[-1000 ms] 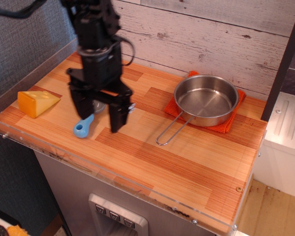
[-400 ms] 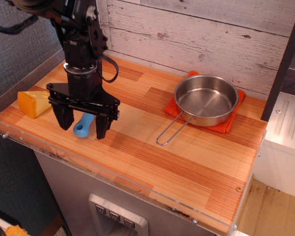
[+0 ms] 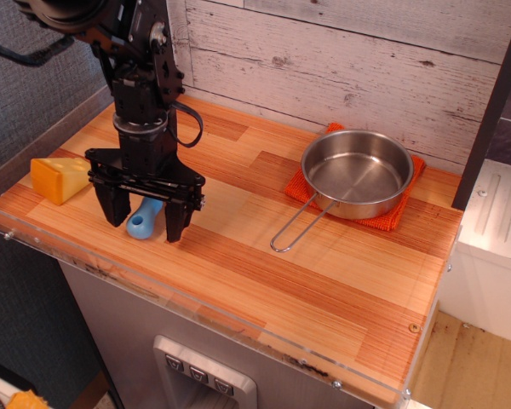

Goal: Place the spoon next to the left side of the pot.

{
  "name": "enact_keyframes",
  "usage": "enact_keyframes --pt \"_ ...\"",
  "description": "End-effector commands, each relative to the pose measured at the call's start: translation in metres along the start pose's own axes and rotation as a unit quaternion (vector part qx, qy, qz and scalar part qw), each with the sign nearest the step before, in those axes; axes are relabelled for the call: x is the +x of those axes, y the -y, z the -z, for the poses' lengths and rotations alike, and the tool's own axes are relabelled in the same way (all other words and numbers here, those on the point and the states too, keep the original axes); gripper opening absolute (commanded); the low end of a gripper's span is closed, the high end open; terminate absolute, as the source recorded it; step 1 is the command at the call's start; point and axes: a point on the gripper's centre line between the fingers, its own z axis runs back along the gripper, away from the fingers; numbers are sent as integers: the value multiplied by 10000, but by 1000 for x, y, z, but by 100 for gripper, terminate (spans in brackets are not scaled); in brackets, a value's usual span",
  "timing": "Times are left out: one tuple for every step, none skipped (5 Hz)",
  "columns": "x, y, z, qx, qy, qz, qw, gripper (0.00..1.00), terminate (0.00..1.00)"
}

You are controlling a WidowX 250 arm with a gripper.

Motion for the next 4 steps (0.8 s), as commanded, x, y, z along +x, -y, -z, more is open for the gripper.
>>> enact_keyframes --pt "16 -8 -1 113 321 339 9988 0 0" --pt "16 -8 -6 73 479 455 9978 0 0" --pt "16 -6 -21 171 489 595 9969 0 0" --pt "15 1 -45 -70 539 757 9956 0 0"
